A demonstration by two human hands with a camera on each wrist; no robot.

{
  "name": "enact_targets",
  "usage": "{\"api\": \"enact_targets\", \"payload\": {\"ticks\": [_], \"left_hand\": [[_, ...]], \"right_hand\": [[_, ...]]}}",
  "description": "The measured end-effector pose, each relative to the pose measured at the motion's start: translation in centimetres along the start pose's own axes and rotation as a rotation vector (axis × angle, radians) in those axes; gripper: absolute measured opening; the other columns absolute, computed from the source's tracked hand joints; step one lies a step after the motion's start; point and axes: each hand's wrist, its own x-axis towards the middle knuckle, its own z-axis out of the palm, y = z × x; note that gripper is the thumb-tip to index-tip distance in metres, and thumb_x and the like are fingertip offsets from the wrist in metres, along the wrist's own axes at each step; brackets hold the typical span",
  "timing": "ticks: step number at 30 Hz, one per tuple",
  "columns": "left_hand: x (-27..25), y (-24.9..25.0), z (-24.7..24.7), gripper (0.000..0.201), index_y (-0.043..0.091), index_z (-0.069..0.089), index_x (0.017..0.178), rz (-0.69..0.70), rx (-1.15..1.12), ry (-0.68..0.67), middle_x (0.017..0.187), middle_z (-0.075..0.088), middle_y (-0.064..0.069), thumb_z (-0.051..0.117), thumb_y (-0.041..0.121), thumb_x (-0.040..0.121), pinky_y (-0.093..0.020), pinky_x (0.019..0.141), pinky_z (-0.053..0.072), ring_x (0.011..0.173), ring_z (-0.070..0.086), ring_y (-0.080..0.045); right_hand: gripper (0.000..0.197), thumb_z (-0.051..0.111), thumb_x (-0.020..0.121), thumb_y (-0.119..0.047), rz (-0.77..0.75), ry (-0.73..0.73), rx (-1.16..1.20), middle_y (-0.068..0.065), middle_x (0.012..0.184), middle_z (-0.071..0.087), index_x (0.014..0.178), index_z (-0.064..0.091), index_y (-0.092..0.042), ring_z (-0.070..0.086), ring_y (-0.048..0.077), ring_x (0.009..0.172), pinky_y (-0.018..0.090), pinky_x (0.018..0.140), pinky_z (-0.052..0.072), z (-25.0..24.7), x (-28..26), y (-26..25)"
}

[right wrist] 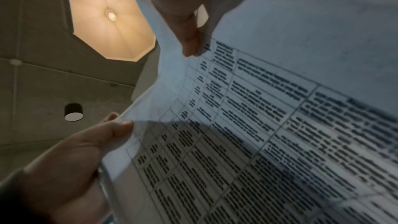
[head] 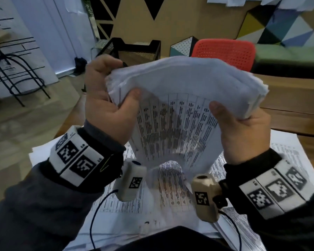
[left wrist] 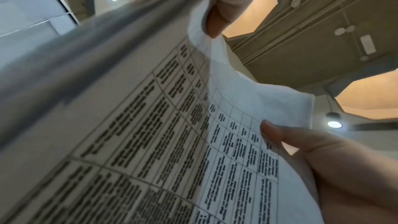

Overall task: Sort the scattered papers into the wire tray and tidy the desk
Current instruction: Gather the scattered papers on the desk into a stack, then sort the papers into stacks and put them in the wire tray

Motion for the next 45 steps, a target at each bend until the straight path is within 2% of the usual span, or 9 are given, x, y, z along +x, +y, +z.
{"api": "enact_targets", "payload": {"ticks": [3, 7, 13, 19, 27, 29, 34, 38, 45], "left_hand": [[-1.2, -1.3, 0.8, 0.042, 0.013, 0.048, 0.106, -0.309, 0.03, -0.046, 0.091, 0.059, -0.001, 0.072, 0.016, 0.071, -0.002, 0.058, 0.043, 0.07, 0.057, 0.01], [-3.6, -3.5, 1.9, 0.011, 0.02, 0.064, 0.085, -0.613, 0.141, -0.134, 0.069, 0.054, 0.017, 0.07, 0.014, 0.078, -0.01, 0.054, 0.044, 0.051, 0.054, 0.013], [-3.8, -2.8, 2.1, 0.028, 0.029, 0.056, 0.07, -0.621, 0.036, -0.099, 0.058, 0.057, 0.024, 0.069, 0.006, 0.078, 0.001, 0.045, 0.04, 0.048, 0.054, 0.02], [-6.8, -5.2, 3.5, 0.036, 0.009, 0.063, 0.107, -0.886, 0.298, -0.376, 0.094, 0.064, -0.007, 0.068, 0.031, 0.079, -0.028, 0.07, 0.047, 0.086, 0.06, -0.024], [-5.9, -5.9, 0.6, 0.04, 0.017, 0.062, 0.092, -0.908, -0.02, -0.268, 0.085, 0.068, 0.003, 0.079, 0.039, 0.063, -0.027, 0.069, 0.052, 0.085, 0.066, -0.017], [-6.6, -7.0, -1.5, 0.068, 0.016, 0.062, 0.101, -0.948, -0.064, -0.378, 0.091, 0.073, 0.002, 0.084, 0.047, 0.045, -0.032, 0.075, 0.056, 0.089, 0.069, -0.016], [-10.9, -9.5, -7.5, 0.031, 0.022, 0.061, 0.09, -1.072, 0.0, -0.4, 0.076, 0.074, 0.016, 0.071, 0.022, 0.061, -0.039, 0.087, 0.053, 0.08, 0.07, -0.007], [-11.7, -11.1, -13.1, 0.062, 0.008, 0.064, 0.099, -1.201, 0.012, -0.414, 0.096, 0.073, -0.013, 0.082, 0.033, 0.045, -0.046, 0.088, 0.052, 0.098, 0.066, -0.035], [-9.1, -15.7, -17.3, 0.022, 0.004, 0.064, 0.101, -1.454, 0.051, -0.333, 0.104, 0.068, -0.022, 0.065, 0.001, 0.08, -0.054, 0.095, 0.046, 0.099, 0.064, -0.039]], "right_hand": [[0.025, 0.073, 0.076, -0.007, 0.159, 0.002, -0.134, -0.023, 0.066, 0.069, 0.075, 0.063, -0.03, 0.061, -0.007, 0.063, 0.014, 0.059, 0.049, -0.1, -1.3, 1.2], [0.014, 0.074, 0.075, -0.008, 0.391, 0.071, -0.179, 0.027, 0.079, 0.068, 0.079, 0.065, 0.003, 0.057, 0.029, 0.059, 0.027, 0.061, 0.045, -0.3, -2.7, 2.9], [0.016, 0.075, 0.075, -0.008, 0.346, 0.066, -0.182, 0.022, 0.075, 0.068, 0.076, 0.065, 0.004, 0.058, 0.038, 0.061, 0.044, 0.061, 0.054, -2.0, -3.2, 2.0], [0.019, 0.076, 0.073, -0.004, 0.572, 0.057, -0.177, 0.004, 0.083, 0.071, 0.076, 0.067, -0.02, 0.067, 0.028, 0.086, 0.054, 0.084, 0.054, -3.2, -4.5, 5.4], [0.011, 0.07, 0.08, -0.011, 0.384, -0.073, -0.318, -0.003, 0.078, 0.067, 0.082, 0.063, -0.018, 0.062, 0.011, 0.069, 0.018, 0.055, 0.048, -2.2, -1.2, 2.2], [0.013, 0.07, 0.08, -0.008, 0.442, -0.095, -0.263, -0.004, 0.08, 0.067, 0.086, 0.063, -0.018, 0.062, 0.01, 0.069, 0.016, 0.052, 0.05, -1.0, -0.4, 2.5], [0.017, 0.071, 0.077, 0.001, 0.632, -0.247, -0.3, 0.003, 0.079, 0.065, 0.084, 0.062, -0.012, 0.061, 0.015, 0.07, 0.02, 0.062, 0.053, 3.9, -0.9, 4.9], [0.023, 0.064, 0.078, 0.011, 0.944, -0.379, -0.208, 0.009, 0.082, 0.066, 0.096, 0.061, -0.003, 0.067, 0.017, 0.064, 0.023, 0.055, 0.056, 7.3, -2.9, 7.5], [0.008, 0.054, 0.089, -0.003, 1.297, -0.596, -0.292, 0.014, 0.079, 0.06, 0.097, 0.055, -0.001, 0.064, 0.028, 0.063, 0.037, 0.058, 0.056, 11.0, -5.8, 10.2]]}}
